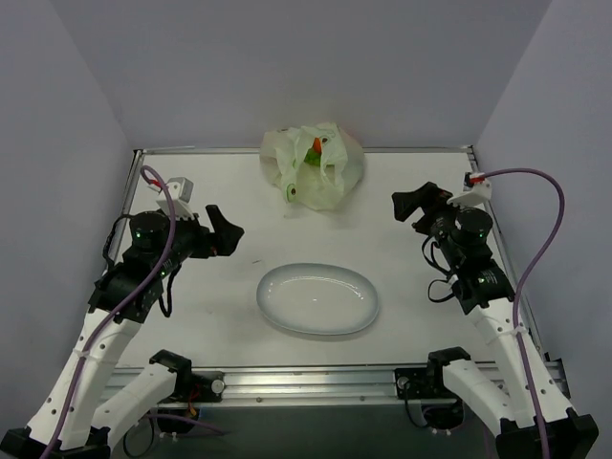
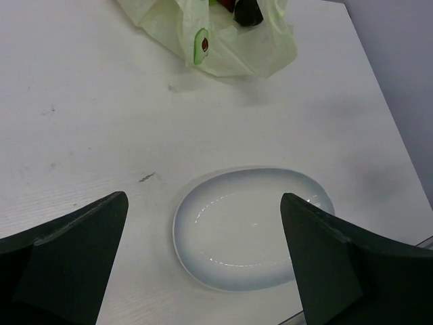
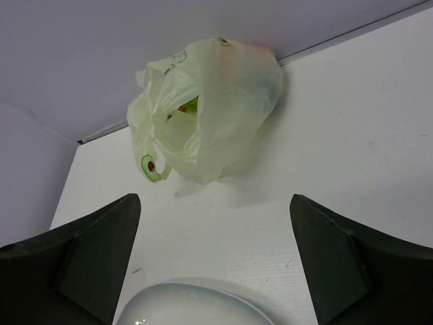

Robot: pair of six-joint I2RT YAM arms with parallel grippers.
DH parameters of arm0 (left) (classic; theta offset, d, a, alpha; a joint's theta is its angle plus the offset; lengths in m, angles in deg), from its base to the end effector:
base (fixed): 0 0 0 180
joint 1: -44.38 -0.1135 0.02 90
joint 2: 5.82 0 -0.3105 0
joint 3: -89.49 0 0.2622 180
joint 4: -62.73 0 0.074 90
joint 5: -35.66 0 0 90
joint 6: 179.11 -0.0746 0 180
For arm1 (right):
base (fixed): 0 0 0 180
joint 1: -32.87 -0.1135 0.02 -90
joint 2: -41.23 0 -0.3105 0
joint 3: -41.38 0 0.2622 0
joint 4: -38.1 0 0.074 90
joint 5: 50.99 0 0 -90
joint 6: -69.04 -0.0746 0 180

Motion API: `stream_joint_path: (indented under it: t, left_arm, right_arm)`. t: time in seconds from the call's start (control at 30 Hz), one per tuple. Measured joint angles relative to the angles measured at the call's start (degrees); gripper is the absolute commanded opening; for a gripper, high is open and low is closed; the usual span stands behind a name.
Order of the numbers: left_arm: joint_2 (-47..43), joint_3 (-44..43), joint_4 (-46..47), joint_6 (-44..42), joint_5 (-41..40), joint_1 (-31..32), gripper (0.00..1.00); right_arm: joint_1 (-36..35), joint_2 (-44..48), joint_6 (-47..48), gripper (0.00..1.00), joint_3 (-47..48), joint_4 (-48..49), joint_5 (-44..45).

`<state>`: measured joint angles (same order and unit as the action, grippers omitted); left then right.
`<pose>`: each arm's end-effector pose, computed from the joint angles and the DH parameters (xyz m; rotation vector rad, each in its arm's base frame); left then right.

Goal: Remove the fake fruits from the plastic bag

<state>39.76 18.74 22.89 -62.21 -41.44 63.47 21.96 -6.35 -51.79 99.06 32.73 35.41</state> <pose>0.1665 -0.0752 0.4096 0.0357 1.8893 -0.7636 0.2118 0.0456 0.4009 0.2118 1.5062 0.6329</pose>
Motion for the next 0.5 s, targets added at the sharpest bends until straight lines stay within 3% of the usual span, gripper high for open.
stream_joint_path:
  t: [0.1, 0.23, 0.27, 0.4, 0.43, 0.5]
  left_arm:
    - [0.13, -0.11, -0.04, 0.72, -0.59, 0.00, 0.94]
    - [1.60, -0.13, 1.90, 2.27, -1.09, 0.02, 0.94]
    - [2.71, -0.28, 2.49, 2.60, -1.11, 0.02, 0.94]
    - [9.42, -1.88, 6.71, 4.46, -1.86, 0.87, 0.99]
    - [11.47, -2.29, 8.31, 5.07, -2.54, 1.40, 0.99]
    - [16.59, -2.58, 11.30, 5.84, -3.87, 2.38, 0.98]
  right_arm:
    - [-0.07, -0.33, 0.46, 0.71, 0.98, 0.02, -2.69]
    - [-1.49, -2.73, 1.20, 0.44, 2.19, 0.17, -5.64]
    - [-2.19, -3.67, 1.27, 0.46, 2.47, 0.17, -6.21]
    - [-5.86, -8.44, 2.14, 0.77, 3.91, 0.52, -6.97]
    - [-7.06, -10.01, 2.58, 0.90, 4.55, 0.52, -6.73]
    - [-9.18, -13.14, 3.74, 0.94, 6.12, 0.72, -5.92]
